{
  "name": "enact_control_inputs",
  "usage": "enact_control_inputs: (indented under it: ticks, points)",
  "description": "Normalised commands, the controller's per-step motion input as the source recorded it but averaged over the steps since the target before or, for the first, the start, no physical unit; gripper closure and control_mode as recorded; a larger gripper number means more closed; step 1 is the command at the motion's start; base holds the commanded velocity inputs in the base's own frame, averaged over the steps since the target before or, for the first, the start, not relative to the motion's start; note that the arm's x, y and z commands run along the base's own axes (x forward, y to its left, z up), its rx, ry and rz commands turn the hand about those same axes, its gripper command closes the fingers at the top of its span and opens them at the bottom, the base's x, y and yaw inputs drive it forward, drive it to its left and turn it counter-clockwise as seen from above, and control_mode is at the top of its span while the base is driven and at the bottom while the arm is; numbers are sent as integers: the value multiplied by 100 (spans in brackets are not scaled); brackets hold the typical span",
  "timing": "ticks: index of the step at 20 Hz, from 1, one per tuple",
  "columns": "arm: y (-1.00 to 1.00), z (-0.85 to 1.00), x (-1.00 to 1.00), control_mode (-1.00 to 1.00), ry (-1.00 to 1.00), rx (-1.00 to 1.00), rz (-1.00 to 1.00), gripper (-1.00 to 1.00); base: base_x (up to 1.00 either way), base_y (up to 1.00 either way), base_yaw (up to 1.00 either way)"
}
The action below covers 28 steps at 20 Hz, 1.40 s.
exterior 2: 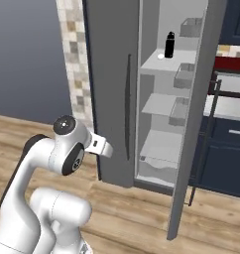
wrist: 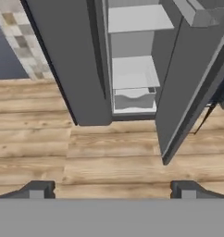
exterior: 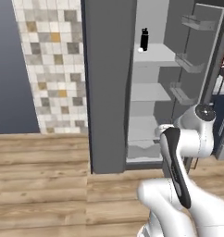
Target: Pick the egg and butter from the fridge and place them by the bowl for mixing.
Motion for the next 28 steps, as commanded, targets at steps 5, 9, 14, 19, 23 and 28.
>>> enact_control_inputs:
  ticks: [5,9,14,19,23,28]
  points:
    - [0,0,0,100,0,0,0,-100,80,12,-9]
    - [0,0,0,100,0,0,0,-100,81,-3,-5]
    - [0,0,0,100,0,0,0,-100,83,-6,0]
    - [0,0,0,100,0,0,0,-100,78,-21,9]
    - [0,0,0,100,0,0,0,-100,65,-16,0]
    - [0,0,0,100,0,0,0,-100,47,-27,0]
